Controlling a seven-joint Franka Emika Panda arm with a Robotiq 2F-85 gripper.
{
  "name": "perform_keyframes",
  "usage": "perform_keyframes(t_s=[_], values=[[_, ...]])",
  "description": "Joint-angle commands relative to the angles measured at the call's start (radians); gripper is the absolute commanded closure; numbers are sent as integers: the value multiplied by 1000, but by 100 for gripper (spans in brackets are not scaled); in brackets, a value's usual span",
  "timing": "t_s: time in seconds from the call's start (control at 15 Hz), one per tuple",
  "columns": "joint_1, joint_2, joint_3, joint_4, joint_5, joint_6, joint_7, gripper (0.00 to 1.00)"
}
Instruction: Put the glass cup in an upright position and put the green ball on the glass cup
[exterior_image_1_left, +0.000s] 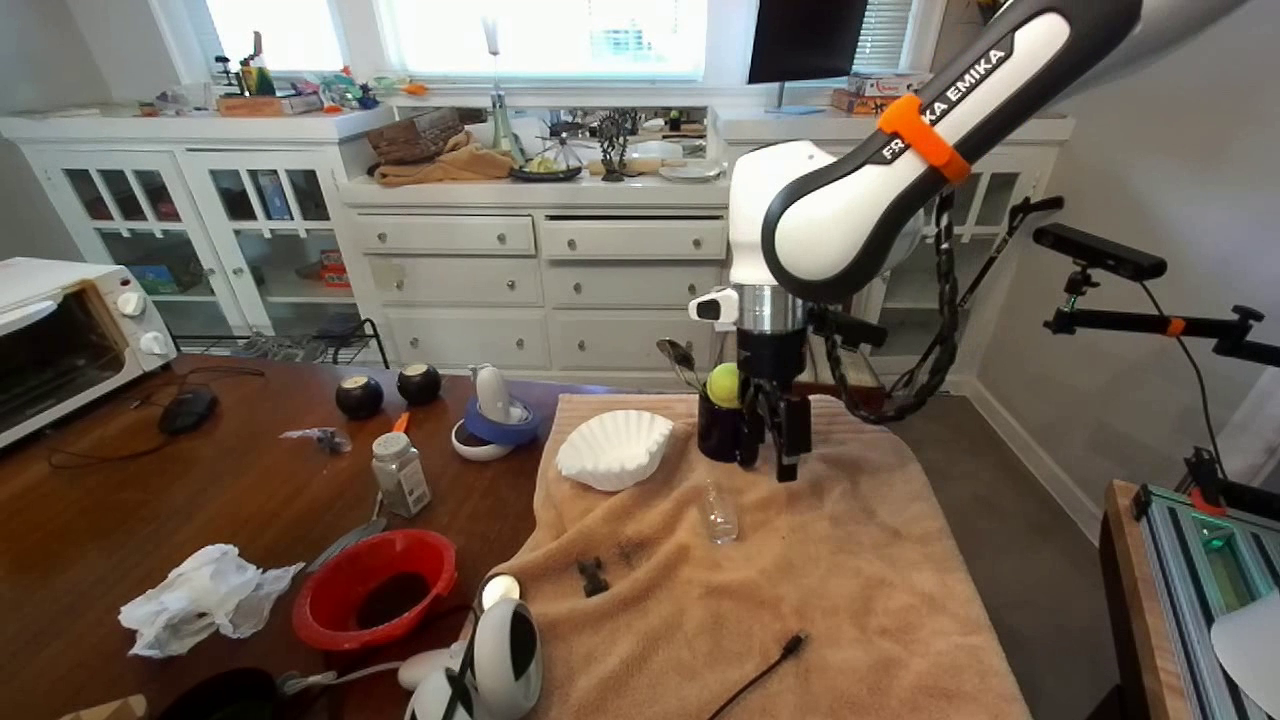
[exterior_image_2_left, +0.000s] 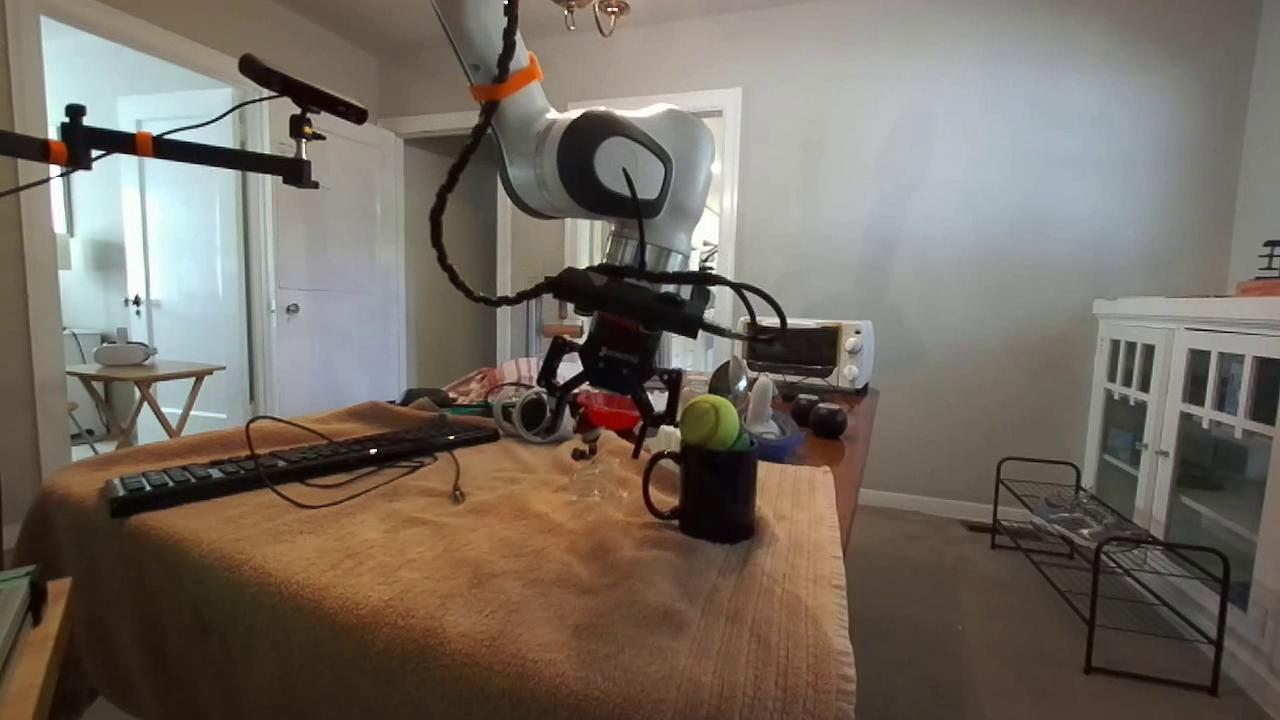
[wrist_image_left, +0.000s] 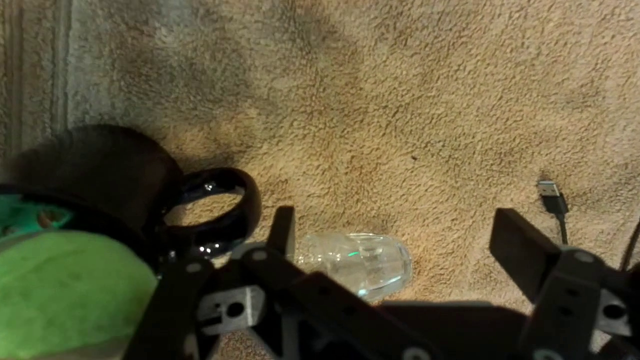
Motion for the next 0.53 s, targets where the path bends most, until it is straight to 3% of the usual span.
perform_keyframes(t_s=[0.0,0.47], values=[[-4,40,51,26,-24,33,-33,0],[-7,85,77,63,-92,32,-42,0]])
